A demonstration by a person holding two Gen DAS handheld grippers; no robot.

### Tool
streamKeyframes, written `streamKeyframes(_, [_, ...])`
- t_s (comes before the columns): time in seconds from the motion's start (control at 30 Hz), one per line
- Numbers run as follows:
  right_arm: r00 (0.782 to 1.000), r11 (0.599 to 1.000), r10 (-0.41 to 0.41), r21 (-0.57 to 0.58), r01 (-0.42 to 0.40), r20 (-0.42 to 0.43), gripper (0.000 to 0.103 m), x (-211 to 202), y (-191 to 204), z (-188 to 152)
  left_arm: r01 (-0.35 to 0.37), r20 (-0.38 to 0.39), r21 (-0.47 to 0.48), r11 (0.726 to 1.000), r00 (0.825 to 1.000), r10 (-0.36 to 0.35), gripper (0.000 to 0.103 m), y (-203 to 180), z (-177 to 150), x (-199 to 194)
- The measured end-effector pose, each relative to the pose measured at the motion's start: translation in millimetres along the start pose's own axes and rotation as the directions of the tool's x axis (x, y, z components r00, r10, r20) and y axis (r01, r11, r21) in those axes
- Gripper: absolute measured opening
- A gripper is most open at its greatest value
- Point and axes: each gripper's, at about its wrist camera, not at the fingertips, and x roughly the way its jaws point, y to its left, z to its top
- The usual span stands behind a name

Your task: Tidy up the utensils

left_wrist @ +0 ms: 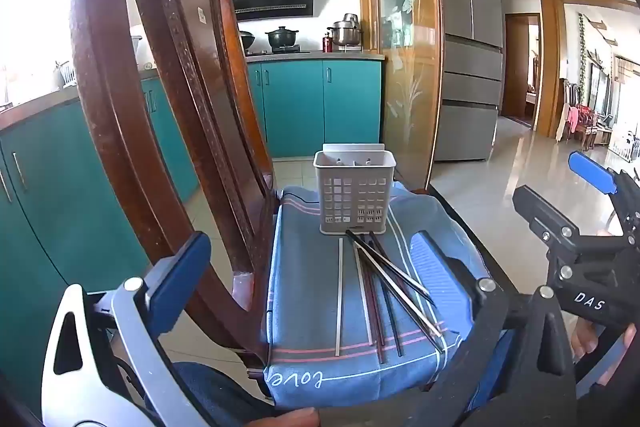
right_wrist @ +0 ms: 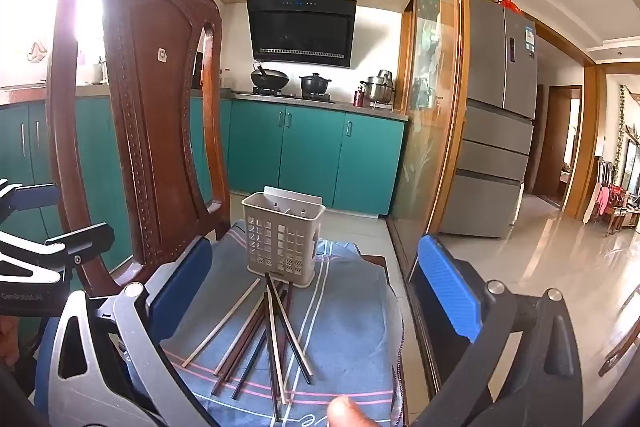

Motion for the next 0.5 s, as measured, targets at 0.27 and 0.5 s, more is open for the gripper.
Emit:
streamKeyframes(0.27, [1.0, 1.0, 0.01, 0.004, -0.01, -0.005, 0.101, 1.3, 2.2, 1.5, -0.004, -0.003, 0.0, 1.0, 1.0, 0.004, 0.099, 0.6, 0.8, -0.3])
streamKeyframes(0.5, [1.0, 1.0, 0.009, -0.007, -0.009, 0.0, 0.101, -3.5, 4.8, -1.0, -0.006, -0.004, 0.001, 1.0, 1.0, 0.006, 0.099, -2.5, -6.3, 0.6])
